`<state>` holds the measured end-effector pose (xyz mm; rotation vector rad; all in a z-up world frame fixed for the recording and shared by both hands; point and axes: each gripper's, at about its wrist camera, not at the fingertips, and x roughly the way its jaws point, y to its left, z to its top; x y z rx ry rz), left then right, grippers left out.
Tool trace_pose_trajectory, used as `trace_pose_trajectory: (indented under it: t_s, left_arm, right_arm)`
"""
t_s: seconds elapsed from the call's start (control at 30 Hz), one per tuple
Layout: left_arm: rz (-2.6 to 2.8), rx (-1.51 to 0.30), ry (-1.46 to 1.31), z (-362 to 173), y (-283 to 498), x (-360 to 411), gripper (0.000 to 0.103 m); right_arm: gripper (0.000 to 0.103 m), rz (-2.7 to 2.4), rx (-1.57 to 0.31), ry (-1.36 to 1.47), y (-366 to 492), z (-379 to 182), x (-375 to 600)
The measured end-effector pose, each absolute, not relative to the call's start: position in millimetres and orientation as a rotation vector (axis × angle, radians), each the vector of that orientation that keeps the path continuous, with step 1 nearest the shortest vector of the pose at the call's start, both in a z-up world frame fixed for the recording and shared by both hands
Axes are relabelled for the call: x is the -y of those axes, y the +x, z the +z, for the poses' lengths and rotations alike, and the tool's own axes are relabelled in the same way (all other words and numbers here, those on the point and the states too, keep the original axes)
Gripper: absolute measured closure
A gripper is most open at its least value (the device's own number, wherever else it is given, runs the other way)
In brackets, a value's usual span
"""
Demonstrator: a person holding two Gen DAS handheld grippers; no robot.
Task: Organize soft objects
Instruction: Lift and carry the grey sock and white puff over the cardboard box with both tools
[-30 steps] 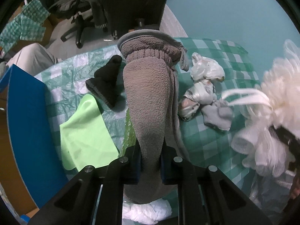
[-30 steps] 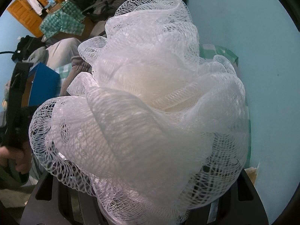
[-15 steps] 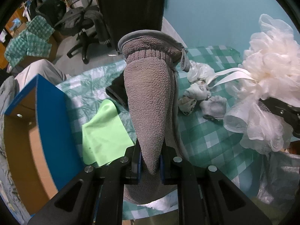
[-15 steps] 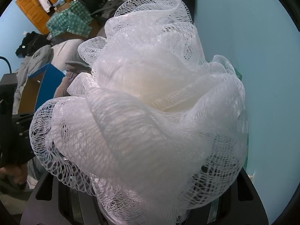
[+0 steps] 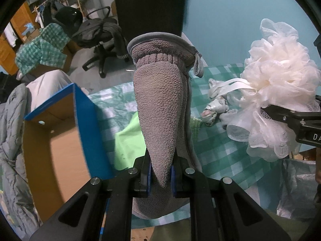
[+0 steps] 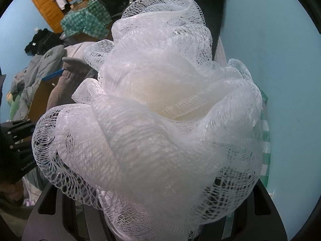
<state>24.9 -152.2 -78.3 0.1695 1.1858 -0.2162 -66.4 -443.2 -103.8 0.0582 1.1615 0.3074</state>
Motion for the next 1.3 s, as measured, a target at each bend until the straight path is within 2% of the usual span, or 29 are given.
trace_pose_trajectory:
  t_s: [0.77, 1.3]
  left_arm:
    - [-0.101, -1.112, 0.055, -38.8, 6.4, 58.5, 0.089]
    - [0.028, -1.11, -0.035, -35.9, -9.8, -10.5, 0.089]
  right_arm:
    - [0.041, 0.458, -1.107, -0.022, -77.3, -80.3, 416.7]
    - [0.041, 0.611, -1.085, -0.088, -82.7, -72.5, 409.3]
